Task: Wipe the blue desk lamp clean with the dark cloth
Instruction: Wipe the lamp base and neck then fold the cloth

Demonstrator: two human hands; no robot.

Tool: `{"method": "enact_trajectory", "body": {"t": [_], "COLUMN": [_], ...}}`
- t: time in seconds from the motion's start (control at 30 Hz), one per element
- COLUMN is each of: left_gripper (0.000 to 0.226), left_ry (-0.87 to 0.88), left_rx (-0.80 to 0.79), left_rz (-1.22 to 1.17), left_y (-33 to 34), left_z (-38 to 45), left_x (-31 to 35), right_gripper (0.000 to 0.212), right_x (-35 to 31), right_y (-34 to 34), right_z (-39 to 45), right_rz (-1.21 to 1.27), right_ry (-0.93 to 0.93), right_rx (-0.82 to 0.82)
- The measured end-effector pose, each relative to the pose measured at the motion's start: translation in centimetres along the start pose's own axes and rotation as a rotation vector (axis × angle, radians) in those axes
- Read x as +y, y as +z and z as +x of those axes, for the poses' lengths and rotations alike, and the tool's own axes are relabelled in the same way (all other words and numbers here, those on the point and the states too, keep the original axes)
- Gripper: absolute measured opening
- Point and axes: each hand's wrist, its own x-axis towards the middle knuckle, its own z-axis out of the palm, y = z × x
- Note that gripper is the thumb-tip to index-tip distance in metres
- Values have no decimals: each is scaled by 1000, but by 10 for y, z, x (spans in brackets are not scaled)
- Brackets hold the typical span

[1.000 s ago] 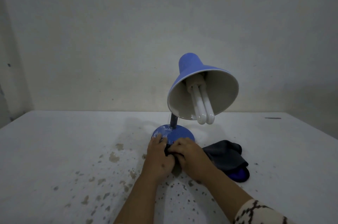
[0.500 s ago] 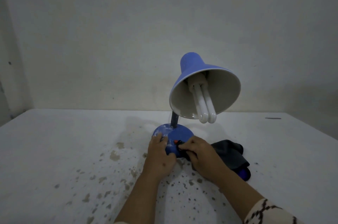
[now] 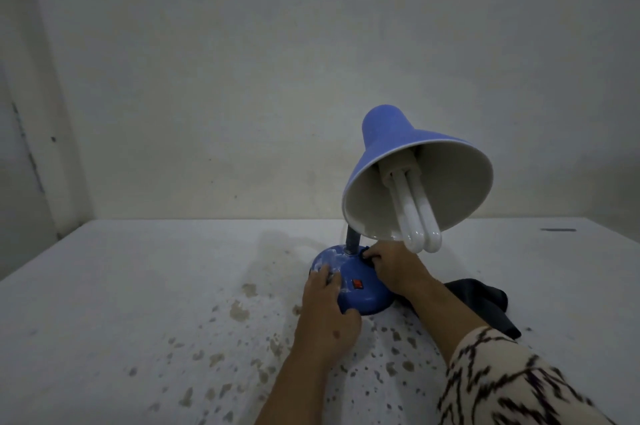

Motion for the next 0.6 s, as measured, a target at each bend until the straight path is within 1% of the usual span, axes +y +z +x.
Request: {"method": "enact_trajectory", "body": {"t": [0.2, 0.27, 0.3, 0.4, 0.47, 0.6], "left_gripper": [64, 64, 64, 63, 63, 64], "left_ry": [11, 6, 6, 8, 5, -9], "left_rx": [8, 6, 4, 7, 10, 18], "left_rz": [-1, -14, -15, -23, -29, -17], "left_y": [1, 1, 2, 2, 1, 1], "left_z": [0, -1, -1, 1, 2, 2], "left_x": [0, -1, 0, -3, -3, -2], "right_gripper": [18, 26, 29, 25, 27, 31], "right_x": [44, 47, 48, 31, 3, -12], "right_y": [31, 32, 29, 14, -5, -22], "right_z": [56, 58, 55, 33, 0, -41], "right_rz": [41, 51, 71, 77, 48, -57], "right_ry": [41, 23, 15, -19, -62, -183], "right_rx": [29, 38, 39, -10, 9, 6]}}
